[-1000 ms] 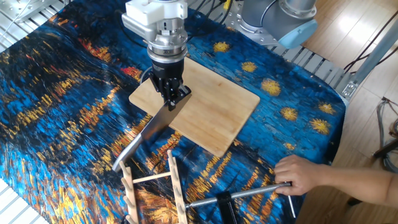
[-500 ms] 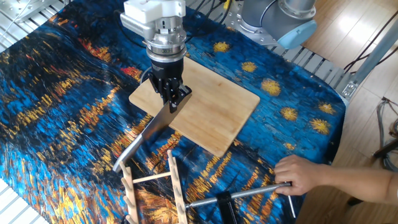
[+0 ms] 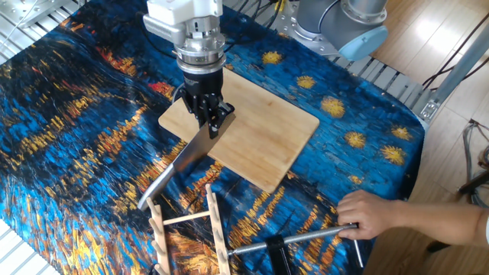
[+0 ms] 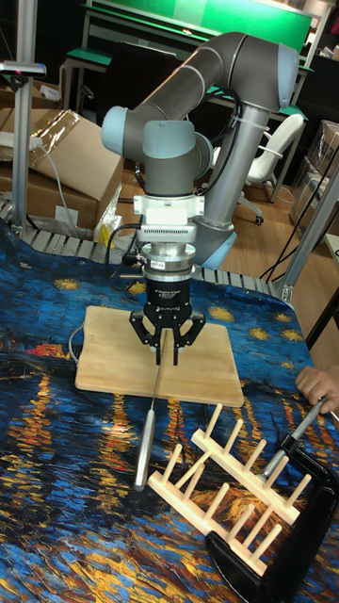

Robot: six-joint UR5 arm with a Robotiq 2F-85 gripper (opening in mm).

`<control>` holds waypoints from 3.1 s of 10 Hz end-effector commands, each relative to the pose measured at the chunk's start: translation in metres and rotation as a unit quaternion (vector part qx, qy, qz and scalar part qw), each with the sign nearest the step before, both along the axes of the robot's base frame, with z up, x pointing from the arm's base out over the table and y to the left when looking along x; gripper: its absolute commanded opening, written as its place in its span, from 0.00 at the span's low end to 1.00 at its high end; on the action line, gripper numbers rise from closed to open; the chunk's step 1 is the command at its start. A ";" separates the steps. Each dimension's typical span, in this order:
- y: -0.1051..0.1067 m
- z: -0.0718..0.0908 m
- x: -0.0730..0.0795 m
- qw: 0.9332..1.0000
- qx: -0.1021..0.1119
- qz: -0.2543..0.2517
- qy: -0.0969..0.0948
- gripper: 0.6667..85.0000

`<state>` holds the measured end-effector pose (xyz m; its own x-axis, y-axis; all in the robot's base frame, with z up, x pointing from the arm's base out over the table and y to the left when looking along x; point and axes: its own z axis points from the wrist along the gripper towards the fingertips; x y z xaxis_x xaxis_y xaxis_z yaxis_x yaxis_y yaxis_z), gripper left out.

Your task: Put the knife on the cutting board

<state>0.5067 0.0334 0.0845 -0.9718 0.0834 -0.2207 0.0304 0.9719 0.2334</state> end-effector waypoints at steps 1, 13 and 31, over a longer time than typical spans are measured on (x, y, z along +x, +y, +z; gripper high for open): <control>-0.010 -0.002 0.002 1.000 -0.025 -0.008 0.004 0.40; -0.051 -0.014 0.010 0.992 -0.127 0.013 -0.005 0.41; -0.019 0.104 0.008 0.985 -0.095 -0.092 0.110 0.30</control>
<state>0.5078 0.0130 0.1861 -0.9793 0.1988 -0.0371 0.1983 0.9800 0.0166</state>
